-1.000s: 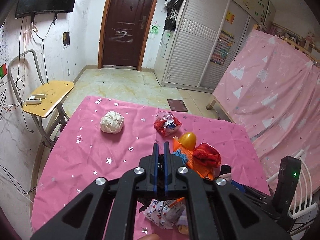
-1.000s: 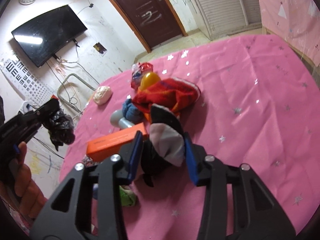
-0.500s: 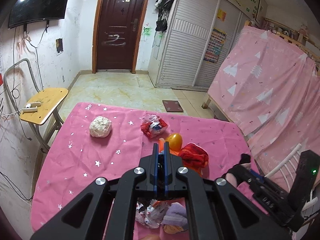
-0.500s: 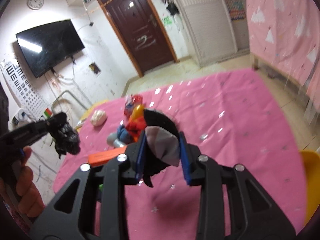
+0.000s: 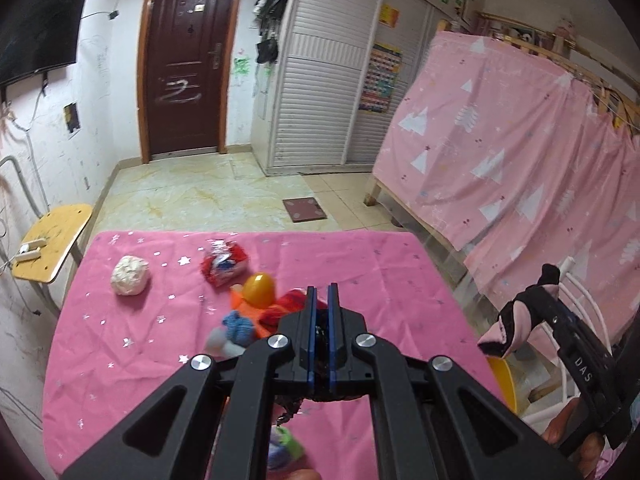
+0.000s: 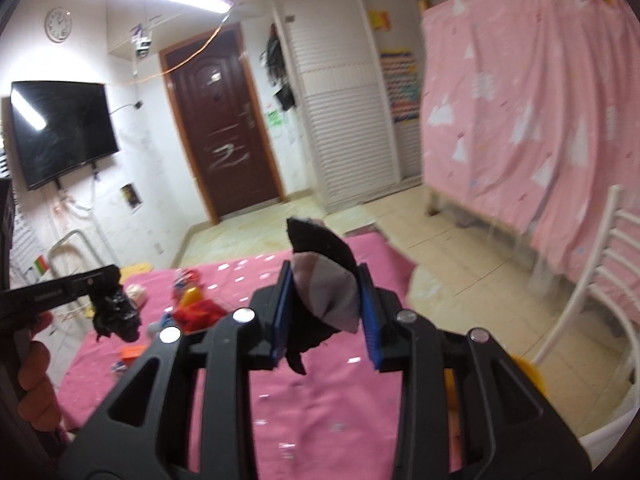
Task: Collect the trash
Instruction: 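Carry the bag and sock to the yellow bin and open both tools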
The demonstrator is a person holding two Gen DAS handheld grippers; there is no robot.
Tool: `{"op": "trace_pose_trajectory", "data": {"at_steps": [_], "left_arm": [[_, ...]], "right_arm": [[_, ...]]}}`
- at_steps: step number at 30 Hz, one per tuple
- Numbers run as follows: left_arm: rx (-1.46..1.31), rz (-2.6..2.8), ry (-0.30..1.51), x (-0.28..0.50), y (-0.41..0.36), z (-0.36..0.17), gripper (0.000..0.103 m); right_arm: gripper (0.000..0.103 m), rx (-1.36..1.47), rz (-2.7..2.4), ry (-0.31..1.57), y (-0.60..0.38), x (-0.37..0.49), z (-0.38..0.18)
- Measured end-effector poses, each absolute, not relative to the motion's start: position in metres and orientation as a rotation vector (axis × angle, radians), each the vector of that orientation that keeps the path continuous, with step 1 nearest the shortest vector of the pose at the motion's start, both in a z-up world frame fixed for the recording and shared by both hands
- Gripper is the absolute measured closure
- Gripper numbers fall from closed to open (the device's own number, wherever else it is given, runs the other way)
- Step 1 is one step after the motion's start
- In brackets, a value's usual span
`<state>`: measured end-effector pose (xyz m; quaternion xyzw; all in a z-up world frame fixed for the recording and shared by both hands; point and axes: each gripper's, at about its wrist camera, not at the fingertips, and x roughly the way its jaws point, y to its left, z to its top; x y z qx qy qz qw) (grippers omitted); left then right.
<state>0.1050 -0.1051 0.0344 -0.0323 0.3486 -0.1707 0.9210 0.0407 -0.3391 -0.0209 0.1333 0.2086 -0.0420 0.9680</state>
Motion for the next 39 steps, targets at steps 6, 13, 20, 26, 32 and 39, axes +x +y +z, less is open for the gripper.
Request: {"op": "trace_pose_trajectory", "data": {"at_steps": [6, 13, 20, 26, 32, 39], "left_arm": [[-0.040, -0.483, 0.745, 0.104, -0.152, 0.043, 0.103], [0.007, -0.599, 0.756, 0.095, -0.208, 0.047, 0.103], [0.069, -0.665, 0.768, 0.086, -0.265, 0.046, 0.103], [0.097, -0.744, 0.779, 0.083, -0.315, 0.039, 0.103], [0.135, -0.797, 0.820, 0.078, -0.359, 0.023, 0.103], [0.190, -0.841, 0.856, 0.076, -0.391, -0.004, 0.103]], "right_arm": [[0.073, 0.234, -0.195, 0.397, -0.375, 0.021, -0.023], [0.073, 0.192, -0.318, 0.430, -0.411, 0.007, -0.039], [0.069, 0.218, -0.344, 0.482, -0.437, 0.000, -0.060], [0.069, 0.292, -0.375, 0.451, -0.450, -0.012, -0.061], [0.056, 0.359, -0.339, 0.444, -0.465, -0.021, -0.063], [0.053, 0.442, -0.393, 0.377, -0.486, -0.038, -0.061]]}}
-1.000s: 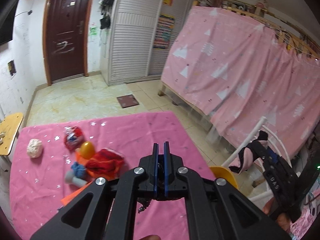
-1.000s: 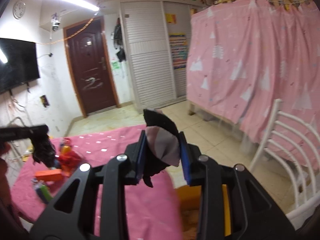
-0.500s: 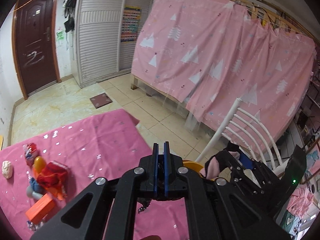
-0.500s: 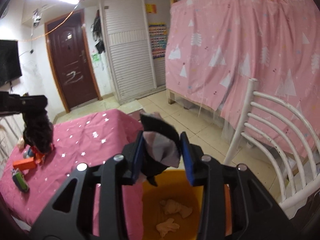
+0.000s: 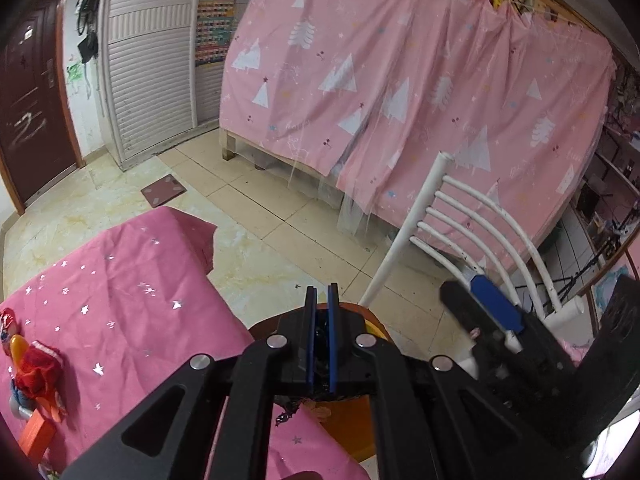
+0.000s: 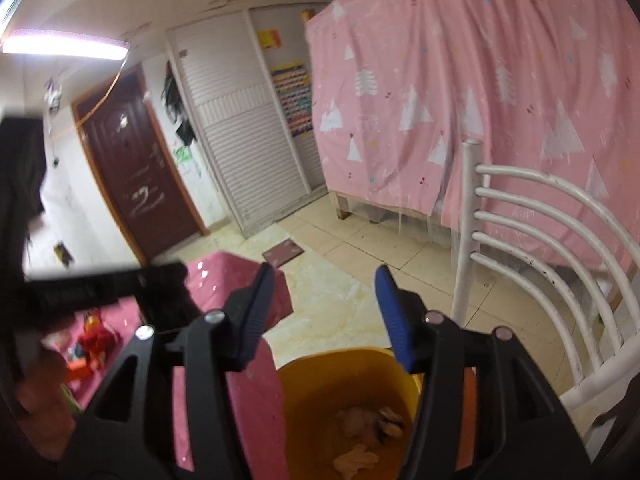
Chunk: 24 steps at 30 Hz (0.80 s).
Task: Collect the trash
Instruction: 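Carry the bag and sock to the yellow bin and open both tools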
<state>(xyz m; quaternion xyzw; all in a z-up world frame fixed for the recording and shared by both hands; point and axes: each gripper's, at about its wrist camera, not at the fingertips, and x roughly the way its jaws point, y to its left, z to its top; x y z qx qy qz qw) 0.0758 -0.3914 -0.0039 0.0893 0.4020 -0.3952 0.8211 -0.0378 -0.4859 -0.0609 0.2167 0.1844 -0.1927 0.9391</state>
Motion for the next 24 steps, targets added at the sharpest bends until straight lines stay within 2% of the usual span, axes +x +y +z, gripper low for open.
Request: {"op": "trace_pose_trajectory", "data": {"at_steps": [8, 10, 11, 12, 13, 15, 17, 24], "left_arm": [[0.231, -0.996, 0.913, 0.060, -0.420, -0.036, 0.103], [0.229, -1.008, 0.915, 0.057, -0.421, -0.037, 0.099], [0.228, -1.010, 0.916, 0.057, -0.420, -0.037, 0.090], [0.226, -1.014, 0.918, 0.057, -0.420, -0.037, 0.073], [0.228, -1.006, 0.917, 0.056, -0.419, -0.036, 0.067], [0.219, -0.994, 0.915, 0.058, -0.415, -0.037, 0.045], [0.194, -0.979, 0.918, 0.062, -0.409, -0.036, 0.037], [0.135, -0.881, 0.901, 0.079, -0.375, -0.027, 0.036]], "right_arm": [[0.049, 0.504, -0.443, 0.346, -0.504, -0.049, -0.062], [0.049, 0.508, -0.443, 0.351, -0.504, -0.048, -0.063], [0.049, 0.512, -0.444, 0.352, -0.504, -0.047, -0.064], [0.048, 0.516, -0.442, 0.353, -0.505, -0.046, -0.064], [0.047, 0.520, -0.441, 0.353, -0.505, -0.045, -0.064], [0.043, 0.537, -0.444, 0.339, -0.508, -0.048, -0.063], [0.043, 0.537, -0.454, 0.328, -0.506, -0.052, -0.061], [0.043, 0.542, -0.446, 0.264, -0.500, -0.055, -0.047]]}}
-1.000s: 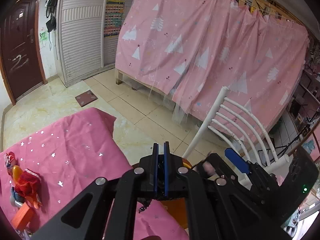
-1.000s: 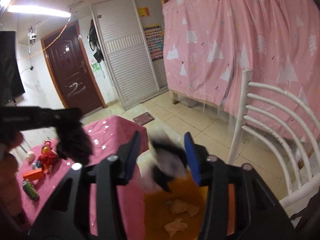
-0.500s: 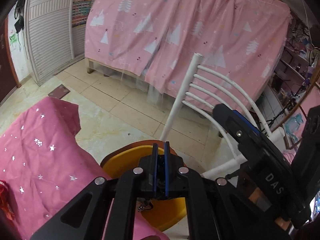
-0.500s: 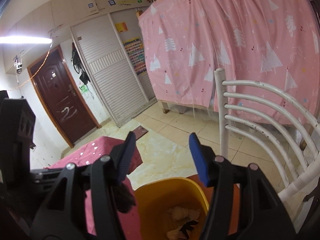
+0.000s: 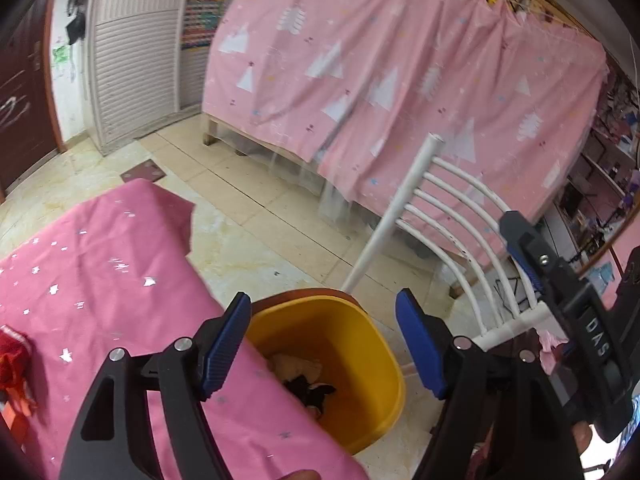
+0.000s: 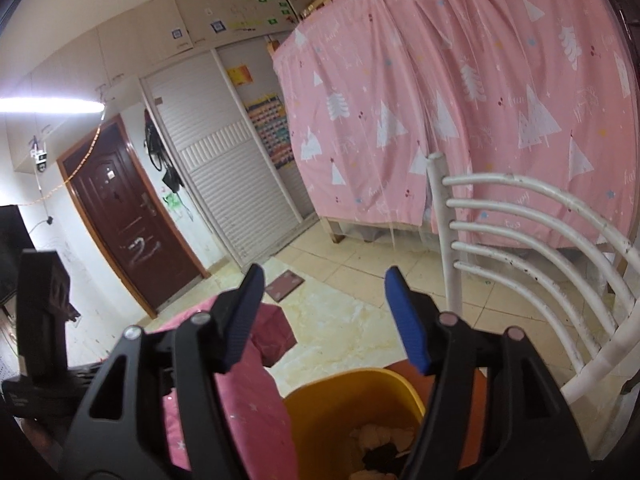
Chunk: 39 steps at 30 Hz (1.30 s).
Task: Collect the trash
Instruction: 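Carry the bag and sock to the yellow bin and open both tools, then return to the table, grasp the red cloth with the right tool while the left grasps the white paper ball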
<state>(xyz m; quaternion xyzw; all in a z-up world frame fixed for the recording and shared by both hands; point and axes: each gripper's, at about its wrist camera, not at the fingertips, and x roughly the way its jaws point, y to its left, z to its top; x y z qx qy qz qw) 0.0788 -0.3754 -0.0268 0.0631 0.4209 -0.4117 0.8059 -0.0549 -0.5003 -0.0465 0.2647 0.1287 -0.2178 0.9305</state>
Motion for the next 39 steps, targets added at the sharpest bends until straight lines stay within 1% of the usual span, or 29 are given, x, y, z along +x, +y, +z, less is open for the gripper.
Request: {"op": "trace_pose_trajectory", "data": {"at_steps": [2, 5, 9, 19, 25, 27, 28, 39], "left_arm": [[0.127, -0.849, 0.889, 0.081, -0.363, -0.023, 0.036], [0.110, -0.800, 0.872, 0.085, -0.340, -0.017, 0.035], [0.085, -0.727, 0.848, 0.096, -0.307, -0.006, 0.032], [0.066, -0.541, 0.800, 0.131, -0.216, 0.009, 0.031], [0.025, -0.393, 0.773, 0.168, -0.140, 0.017, 0.031], [0.017, -0.354, 0.771, 0.176, -0.120, 0.017, 0.031], [0.016, -0.326, 0.770, 0.182, -0.106, 0.017, 0.031], [0.021, -0.173, 0.804, 0.232, -0.006, -0.002, 0.030]], "right_arm": [[0.042, 0.534, -0.434, 0.258, -0.497, -0.052, -0.042], [0.036, 0.512, -0.396, 0.254, -0.484, -0.041, -0.032], [0.036, 0.476, -0.332, 0.263, -0.459, -0.020, -0.022], [0.034, 0.410, -0.215, 0.325, -0.402, 0.026, -0.013], [0.033, 0.367, -0.119, 0.382, -0.354, 0.063, -0.015], [0.028, 0.338, -0.076, 0.409, -0.332, 0.077, -0.018], [0.027, 0.325, -0.061, 0.420, -0.325, 0.082, -0.019], [0.027, 0.182, 0.068, 0.557, -0.233, 0.140, -0.042]]}}
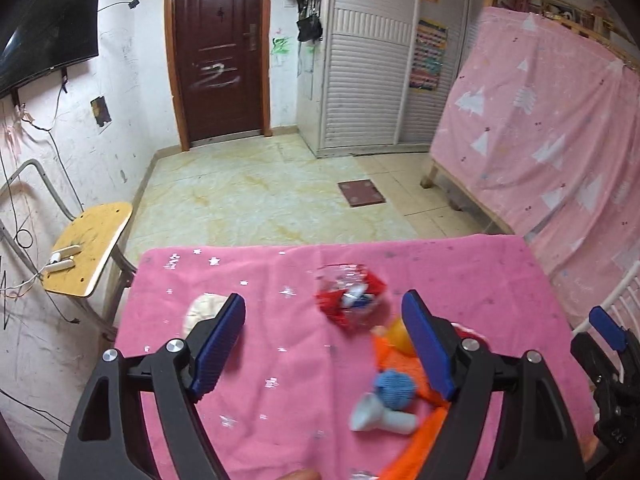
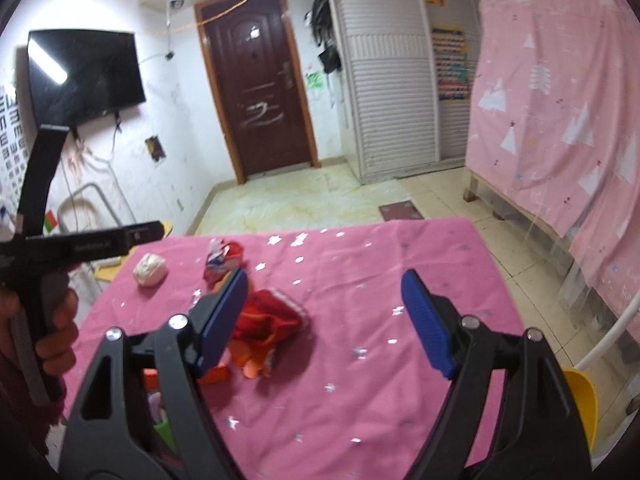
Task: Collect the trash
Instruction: 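Return to the table, grasp the red cloth with the right tool while the left grasps the white paper ball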
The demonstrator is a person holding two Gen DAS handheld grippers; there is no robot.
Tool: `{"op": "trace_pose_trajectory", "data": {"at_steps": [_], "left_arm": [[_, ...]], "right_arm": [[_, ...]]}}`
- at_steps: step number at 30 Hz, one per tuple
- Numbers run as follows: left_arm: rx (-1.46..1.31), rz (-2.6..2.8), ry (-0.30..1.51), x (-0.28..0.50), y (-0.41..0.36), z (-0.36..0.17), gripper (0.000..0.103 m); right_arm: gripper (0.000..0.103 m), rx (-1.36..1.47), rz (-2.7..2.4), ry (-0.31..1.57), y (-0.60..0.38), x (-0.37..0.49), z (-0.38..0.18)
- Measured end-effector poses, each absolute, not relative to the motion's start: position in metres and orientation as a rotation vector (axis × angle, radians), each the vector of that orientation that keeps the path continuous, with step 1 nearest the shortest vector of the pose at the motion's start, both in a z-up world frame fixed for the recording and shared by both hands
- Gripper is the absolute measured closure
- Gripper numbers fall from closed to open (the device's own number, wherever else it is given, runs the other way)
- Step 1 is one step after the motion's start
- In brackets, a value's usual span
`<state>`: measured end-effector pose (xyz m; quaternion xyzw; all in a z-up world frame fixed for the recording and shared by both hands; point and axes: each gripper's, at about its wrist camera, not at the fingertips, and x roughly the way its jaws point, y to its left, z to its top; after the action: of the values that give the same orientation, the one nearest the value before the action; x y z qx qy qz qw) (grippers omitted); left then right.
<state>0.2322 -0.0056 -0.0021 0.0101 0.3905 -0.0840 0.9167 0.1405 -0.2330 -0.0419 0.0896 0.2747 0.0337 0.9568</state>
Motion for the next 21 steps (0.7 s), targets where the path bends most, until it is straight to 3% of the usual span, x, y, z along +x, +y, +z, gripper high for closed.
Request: {"op": "trace_pose_trajectory", "data": {"at_steps": [7, 11, 21], "left_arm": [[0.018, -0.123, 0.831, 0.257, 0.037, -0.023, 0.029], [0.005, -0.100, 0.868, 0.273, 0.054, -0.040, 0.029], [0.020, -0.012, 0.924, 0.295, 0.069, -0.074, 0.029]], "right_arm": [[0.027, 0.110, 0.103, 0.639, -0.195, 0.168, -0.060], [0.017, 0.081, 0.126, 0.675, -0.182, 0.179, -0.069], [0.017, 0.010, 0.169, 0.769, -0.154, 0.200, -0.089]]}}
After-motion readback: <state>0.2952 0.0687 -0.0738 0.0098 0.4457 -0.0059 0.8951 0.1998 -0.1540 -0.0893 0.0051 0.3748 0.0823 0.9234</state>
